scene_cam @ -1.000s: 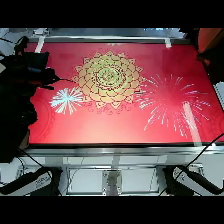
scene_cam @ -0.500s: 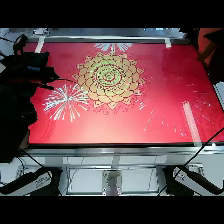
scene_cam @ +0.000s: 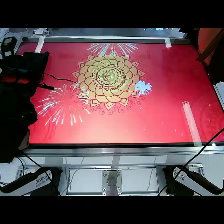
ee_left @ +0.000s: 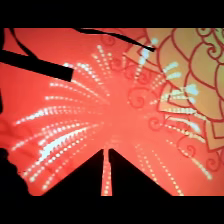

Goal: Fold the clothes and pants, and hang the long-sleeved shirts on hangers.

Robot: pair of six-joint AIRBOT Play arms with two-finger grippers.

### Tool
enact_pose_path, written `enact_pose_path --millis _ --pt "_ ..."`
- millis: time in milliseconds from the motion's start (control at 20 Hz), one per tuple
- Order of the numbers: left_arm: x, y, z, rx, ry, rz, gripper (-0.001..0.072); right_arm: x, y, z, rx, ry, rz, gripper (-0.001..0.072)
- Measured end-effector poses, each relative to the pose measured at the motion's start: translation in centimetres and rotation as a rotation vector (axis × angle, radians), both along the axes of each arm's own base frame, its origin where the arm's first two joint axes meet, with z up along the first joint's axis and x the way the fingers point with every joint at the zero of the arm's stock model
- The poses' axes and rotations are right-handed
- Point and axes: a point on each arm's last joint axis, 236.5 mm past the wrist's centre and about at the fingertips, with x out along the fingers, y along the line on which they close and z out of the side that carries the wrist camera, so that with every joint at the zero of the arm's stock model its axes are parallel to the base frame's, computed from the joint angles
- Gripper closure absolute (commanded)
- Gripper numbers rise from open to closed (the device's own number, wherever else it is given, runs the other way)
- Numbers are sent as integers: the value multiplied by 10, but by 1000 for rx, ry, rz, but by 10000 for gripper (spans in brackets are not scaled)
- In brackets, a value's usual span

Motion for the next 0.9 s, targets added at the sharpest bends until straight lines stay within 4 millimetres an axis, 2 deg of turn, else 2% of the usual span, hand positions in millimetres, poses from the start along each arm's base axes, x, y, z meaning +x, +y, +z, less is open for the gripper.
enact_pose_path --millis 50,100,150,300,350,400,450,600,750,800,850,900 --pt "-1 15 -1 27 2 31 103 0 0 0 -1 -1 -1 545" --pt "-3 33 -1 58 4 66 66 0 0 0 -1 0 -1 393" --pt "-4 52 -2 92 3 101 67 0 0 -2 -4 8 3 325" --pt "-7 107 -2 159 -12 234 66 -5 3 -22 -26 85 40 301" --pt "-8 121 -6 171 -10 264 65 -7 4 -32 -32 122 54 214" --pt "-9 134 -11 179 -1 293 59 -8 3 -42 -36 166 65 94" --pt "-9 143 -18 185 14 309 58 -9 3 -51 -32 207 74 74" --pt "-8 160 -43 210 70 328 57 -8 1 -74 -17 320 87 74" --pt "-7 175 -63 254 116 330 62 -4 -2 -89 -4 390 92 75" --pt "-7 178 -69 266 130 329 104 -2 -3 -93 -1 403 95 75" --pt "-6 181 -75 272 144 328 356 0 -4 -97 3 421 97 75" --pt "-6 182 -79 280 153 326 680 2 -5 -100 7 432 98 76"
